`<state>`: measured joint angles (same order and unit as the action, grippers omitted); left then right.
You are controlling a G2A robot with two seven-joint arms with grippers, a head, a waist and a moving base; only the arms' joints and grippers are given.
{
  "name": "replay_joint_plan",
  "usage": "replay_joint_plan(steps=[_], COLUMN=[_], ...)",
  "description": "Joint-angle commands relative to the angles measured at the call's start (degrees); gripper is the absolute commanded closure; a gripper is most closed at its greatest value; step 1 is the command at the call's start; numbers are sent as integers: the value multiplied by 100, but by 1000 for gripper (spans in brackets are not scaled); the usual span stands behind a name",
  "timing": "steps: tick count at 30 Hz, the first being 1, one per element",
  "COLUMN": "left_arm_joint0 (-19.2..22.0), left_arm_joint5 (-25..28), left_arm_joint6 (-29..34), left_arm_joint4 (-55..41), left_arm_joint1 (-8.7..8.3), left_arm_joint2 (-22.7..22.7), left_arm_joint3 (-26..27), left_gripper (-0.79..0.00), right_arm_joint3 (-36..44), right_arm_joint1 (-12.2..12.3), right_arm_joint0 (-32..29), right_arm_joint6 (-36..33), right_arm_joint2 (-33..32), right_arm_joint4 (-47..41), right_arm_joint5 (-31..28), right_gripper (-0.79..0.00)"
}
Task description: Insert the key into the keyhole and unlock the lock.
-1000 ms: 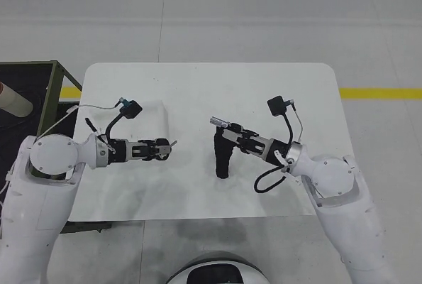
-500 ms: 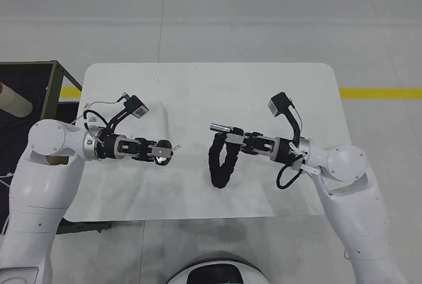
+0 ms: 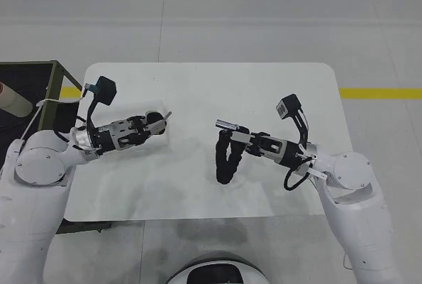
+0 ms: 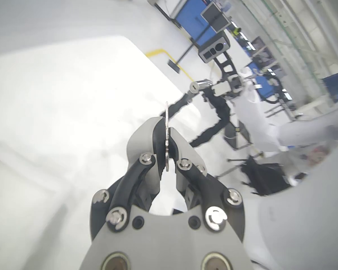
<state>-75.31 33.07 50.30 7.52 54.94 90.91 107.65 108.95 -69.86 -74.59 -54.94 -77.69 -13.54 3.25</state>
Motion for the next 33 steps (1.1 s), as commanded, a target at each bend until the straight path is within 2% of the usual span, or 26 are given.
replay_joint_plan(steps=[1,7,8,9,13,17,19,23,29,31,33], left_arm_joint0=[-19,-12,37,-83,-489,-812,-883,-789,-789,-811,-842], left_arm_joint5=[5,1,9,-65,-417,-1434,-1817,-1876,-1876,-2157,-2455], left_arm_joint6=[-192,-231,-569,-1078,-3287,-5535,-6148,-6411,-6411,-6539,-6940], left_arm_joint4=[214,379,1512,2371,4694,7407,7798,7906,7906,8798,9527], left_arm_joint1=[3,-1,-16,4,111,190,236,269,269,250,248], left_arm_joint2=[-2,48,306,326,45,-495,-777,-912,-912,-846,-911], left_arm_joint3=[3,34,256,441,848,780,473,290,290,493,522], left_gripper=[0,0,0,0,0,0,0,0,0,0,0], right_arm_joint3=[12,72,119,147,54,-112,-199,-180,-180,-155,-149], right_arm_joint1=[2,2,6,10,0,-2,-5,2,2,3,18], right_arm_joint0=[17,-100,-164,-184,-80,69,131,143,143,72,69], right_arm_joint6=[39,122,190,227,274,264,268,603,603,620,455], right_arm_joint2=[-14,-12,-30,-37,12,37,41,-17,-17,-1,19], right_arm_joint4=[24,-12,-14,1,-356,-619,-780,-633,-633,-679,-676], right_arm_joint5=[-20,-47,-32,-19,78,101,116,-56,-56,-47,-24], right_gripper=[0,0,0,0,0,0,0,0,0,0,0])
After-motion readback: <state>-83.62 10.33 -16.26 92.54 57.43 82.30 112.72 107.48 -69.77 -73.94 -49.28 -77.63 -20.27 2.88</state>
